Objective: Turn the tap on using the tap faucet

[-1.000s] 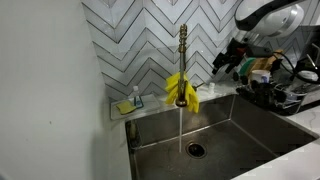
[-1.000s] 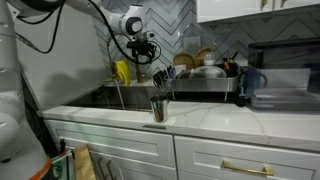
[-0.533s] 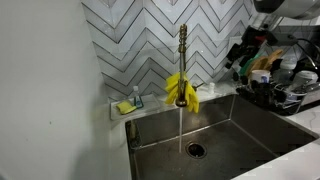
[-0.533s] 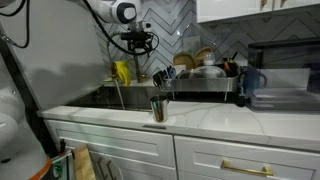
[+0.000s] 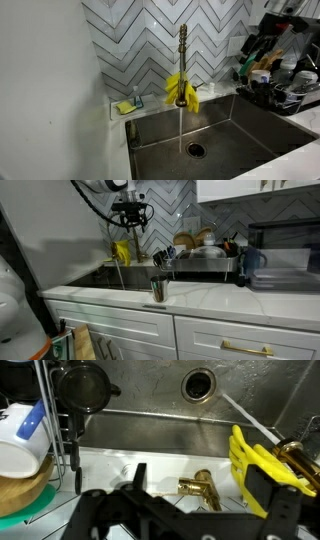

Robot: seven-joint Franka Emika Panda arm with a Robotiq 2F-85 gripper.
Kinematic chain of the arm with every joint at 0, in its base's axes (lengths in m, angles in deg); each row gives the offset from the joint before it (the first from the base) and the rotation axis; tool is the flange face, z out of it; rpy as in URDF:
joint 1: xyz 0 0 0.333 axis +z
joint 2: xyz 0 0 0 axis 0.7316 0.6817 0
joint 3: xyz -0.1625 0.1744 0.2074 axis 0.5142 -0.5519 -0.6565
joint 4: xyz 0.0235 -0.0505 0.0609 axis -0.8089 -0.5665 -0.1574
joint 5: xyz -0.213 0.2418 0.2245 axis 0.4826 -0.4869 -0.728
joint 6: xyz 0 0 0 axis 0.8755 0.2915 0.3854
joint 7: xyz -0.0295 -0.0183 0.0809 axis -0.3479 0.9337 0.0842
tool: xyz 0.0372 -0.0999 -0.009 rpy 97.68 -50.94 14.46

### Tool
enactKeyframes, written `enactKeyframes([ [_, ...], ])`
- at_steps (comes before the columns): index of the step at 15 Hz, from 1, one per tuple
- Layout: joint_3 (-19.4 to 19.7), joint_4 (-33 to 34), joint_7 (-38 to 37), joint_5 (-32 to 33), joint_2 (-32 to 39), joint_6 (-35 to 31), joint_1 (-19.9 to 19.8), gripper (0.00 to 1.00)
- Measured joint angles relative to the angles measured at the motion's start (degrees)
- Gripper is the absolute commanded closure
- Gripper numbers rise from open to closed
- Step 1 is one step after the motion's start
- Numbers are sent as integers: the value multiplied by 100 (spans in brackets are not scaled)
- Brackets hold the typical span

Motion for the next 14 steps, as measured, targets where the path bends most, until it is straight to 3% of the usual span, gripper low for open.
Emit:
enactKeyframes([
  [7, 249, -770, 267, -387, -832, 202, 255, 0],
  [14, 655, -1444, 553, -1303, -1392, 217, 568, 0],
])
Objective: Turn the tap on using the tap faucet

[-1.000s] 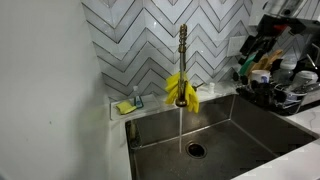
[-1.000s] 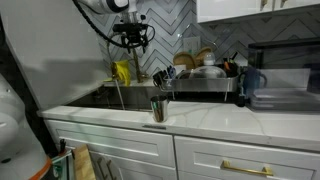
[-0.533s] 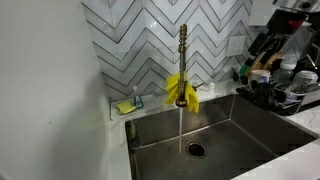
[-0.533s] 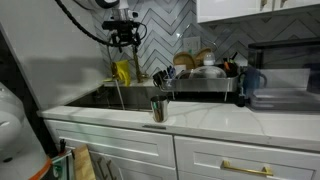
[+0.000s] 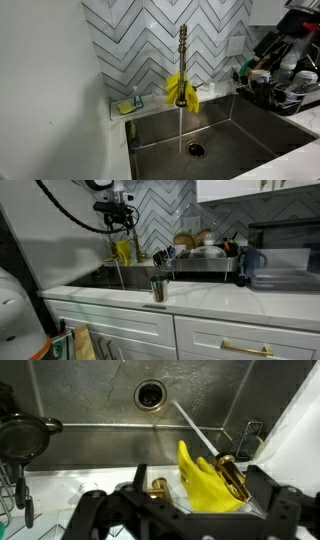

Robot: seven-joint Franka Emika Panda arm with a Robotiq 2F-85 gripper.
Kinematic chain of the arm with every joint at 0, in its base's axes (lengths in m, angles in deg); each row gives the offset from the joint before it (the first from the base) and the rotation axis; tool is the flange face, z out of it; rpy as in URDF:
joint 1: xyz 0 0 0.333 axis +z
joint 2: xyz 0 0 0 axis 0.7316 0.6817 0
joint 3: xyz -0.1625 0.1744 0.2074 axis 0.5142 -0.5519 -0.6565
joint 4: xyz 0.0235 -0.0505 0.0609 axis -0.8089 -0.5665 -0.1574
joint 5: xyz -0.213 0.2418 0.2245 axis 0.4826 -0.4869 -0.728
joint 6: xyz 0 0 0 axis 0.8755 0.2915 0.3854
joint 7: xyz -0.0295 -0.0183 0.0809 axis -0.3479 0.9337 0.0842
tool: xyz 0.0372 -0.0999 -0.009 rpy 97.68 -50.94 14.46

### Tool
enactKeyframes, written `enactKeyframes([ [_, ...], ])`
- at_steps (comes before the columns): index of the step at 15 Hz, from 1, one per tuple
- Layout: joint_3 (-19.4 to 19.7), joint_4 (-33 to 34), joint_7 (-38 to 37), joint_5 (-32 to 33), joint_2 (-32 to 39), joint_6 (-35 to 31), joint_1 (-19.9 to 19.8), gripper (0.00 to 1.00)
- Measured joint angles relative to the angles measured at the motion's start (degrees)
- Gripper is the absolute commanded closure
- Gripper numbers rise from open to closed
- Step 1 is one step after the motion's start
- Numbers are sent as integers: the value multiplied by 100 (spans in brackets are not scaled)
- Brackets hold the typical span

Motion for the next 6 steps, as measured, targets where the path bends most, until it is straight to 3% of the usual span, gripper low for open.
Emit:
enactKeyframes([
  [6, 194, -349, 58, -358, -232, 234, 65, 0],
])
